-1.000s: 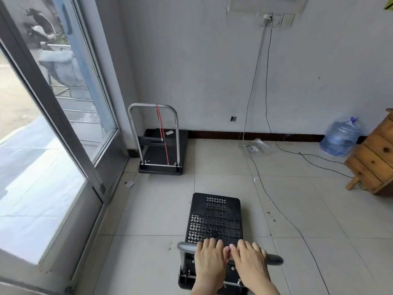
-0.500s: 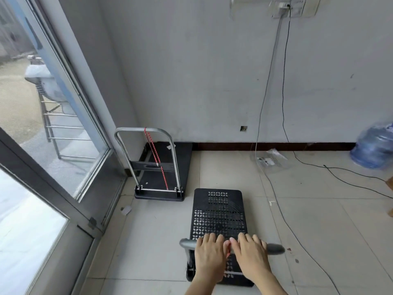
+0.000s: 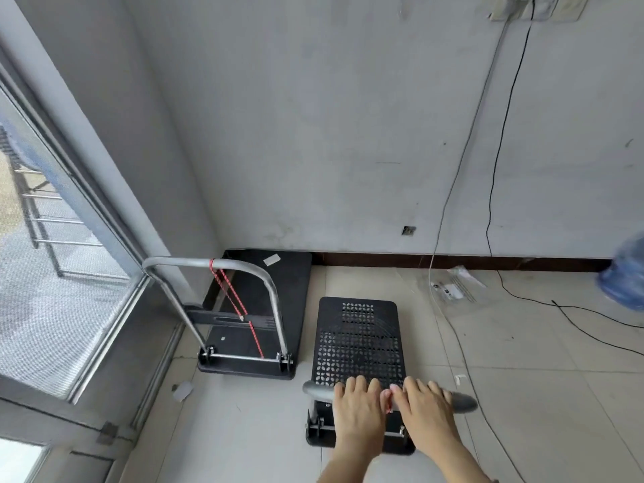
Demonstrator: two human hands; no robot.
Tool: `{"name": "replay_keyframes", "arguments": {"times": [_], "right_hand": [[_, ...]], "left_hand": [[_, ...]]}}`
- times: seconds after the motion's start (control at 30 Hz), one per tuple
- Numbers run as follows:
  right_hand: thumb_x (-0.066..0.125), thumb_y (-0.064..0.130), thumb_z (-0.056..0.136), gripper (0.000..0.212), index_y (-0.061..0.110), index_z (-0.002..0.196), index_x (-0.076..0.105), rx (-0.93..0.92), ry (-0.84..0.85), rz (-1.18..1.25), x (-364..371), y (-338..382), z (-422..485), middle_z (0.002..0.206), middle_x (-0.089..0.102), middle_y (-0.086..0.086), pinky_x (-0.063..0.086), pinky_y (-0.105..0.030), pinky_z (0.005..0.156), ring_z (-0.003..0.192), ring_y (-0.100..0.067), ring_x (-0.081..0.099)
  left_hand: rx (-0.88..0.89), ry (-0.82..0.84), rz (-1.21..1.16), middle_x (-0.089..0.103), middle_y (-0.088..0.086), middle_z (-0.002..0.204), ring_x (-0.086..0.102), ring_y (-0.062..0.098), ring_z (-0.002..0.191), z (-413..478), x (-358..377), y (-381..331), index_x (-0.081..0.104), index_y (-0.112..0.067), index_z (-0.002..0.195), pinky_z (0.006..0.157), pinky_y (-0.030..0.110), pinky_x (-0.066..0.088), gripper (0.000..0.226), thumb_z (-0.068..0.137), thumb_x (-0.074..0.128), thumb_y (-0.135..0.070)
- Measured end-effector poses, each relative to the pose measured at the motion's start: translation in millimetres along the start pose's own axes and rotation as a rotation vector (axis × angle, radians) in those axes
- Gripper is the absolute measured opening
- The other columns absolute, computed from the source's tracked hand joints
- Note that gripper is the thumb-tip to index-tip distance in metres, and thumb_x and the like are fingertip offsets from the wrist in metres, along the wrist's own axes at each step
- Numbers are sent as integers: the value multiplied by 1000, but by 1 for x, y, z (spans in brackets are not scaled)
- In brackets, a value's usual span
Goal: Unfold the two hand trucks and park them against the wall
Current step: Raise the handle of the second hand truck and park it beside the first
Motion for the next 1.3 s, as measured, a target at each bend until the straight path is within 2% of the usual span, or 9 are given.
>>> {"name": "replay_keyframes", "arguments": {"times": [0.1, 0.23, 0.3, 0.4, 0.7, 0.9, 1.03, 1.17, 1.3], "right_hand": [[16, 42, 93, 44, 30, 126, 43, -32, -28, 0, -12, -2, 40, 121, 54, 3, 34, -36, 91, 108, -21, 45], [5, 54, 87, 64, 20, 88, 59, 20, -92, 136, -28, -13, 89, 88, 68, -1, 43, -42, 75, 84, -25, 58], [3, 55, 88, 67, 19, 83, 60, 3, -83, 107, -31, -17, 110, 81, 68, -1, 45, -43, 70, 78, -26, 58], [16, 51, 87, 55, 18, 76, 58, -5, -152, 123, -42, -27, 135, 74, 68, -3, 45, -43, 66, 72, -28, 58], [6, 57, 87, 66, 17, 77, 56, -58, -188, 125, -52, -39, 189, 78, 67, -5, 42, -42, 70, 76, -30, 57], [29, 47, 93, 42, 16, 83, 56, -20, -170, 127, -54, -36, 209, 88, 69, -5, 40, -43, 78, 86, -29, 56], [29, 48, 91, 42, 17, 83, 56, 1, -148, 118, -51, -25, 218, 88, 69, -4, 41, -43, 79, 86, -28, 56], [30, 46, 92, 40, 18, 71, 48, 13, -199, 199, -55, -13, 219, 78, 69, -7, 39, -44, 75, 80, -31, 56], [38, 44, 92, 32, 20, 70, 39, 22, -187, 257, -52, -10, 219, 81, 68, -8, 34, -44, 79, 85, -31, 53]], "left_hand": [[-10, 72, -22, 56, -6, 65, 54, 19, 60, 41, 14, 8, 55, -28, 68, 64, 35, 42, 32, 87, 31, -38], [-53, 34, -46, 56, -7, 63, 55, 18, 59, 89, 22, 12, 54, -27, 67, 64, 33, 45, 41, 94, 25, -38], [-60, 25, -40, 55, -8, 63, 55, 17, 60, 109, 22, 9, 53, -28, 66, 65, 33, 45, 43, 95, 23, -37], [-73, 32, -21, 55, -8, 64, 54, 18, 61, 135, 25, 6, 53, -28, 67, 62, 33, 49, 43, 96, 22, -38], [-127, 121, -52, 56, -6, 65, 55, 18, 61, 187, 31, 7, 53, -26, 68, 61, 32, 49, 39, 92, 25, -38], [-109, 237, -128, 60, 0, 80, 56, 23, 76, 203, 41, 19, 55, -22, 82, 75, 36, 48, 17, 90, 49, -35], [-123, 222, -128, 57, -4, 68, 56, 19, 65, 209, 41, 32, 55, -24, 72, 67, 32, 50, 35, 90, 28, -37], [-67, 201, -99, 58, -3, 74, 55, 20, 70, 211, 41, 43, 54, -24, 78, 71, 33, 49, 29, 91, 31, -36], [-118, 139, -101, 56, -5, 68, 54, 19, 64, 206, 38, 50, 52, -26, 72, 64, 32, 47, 55, 99, 6, -39]]}}
Point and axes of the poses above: each hand's wrist, its own z-axis towards the middle knuckle, its own x-axis out of the palm, y = z × x, the point moved 6 cm from there along z, towards the middle knuckle
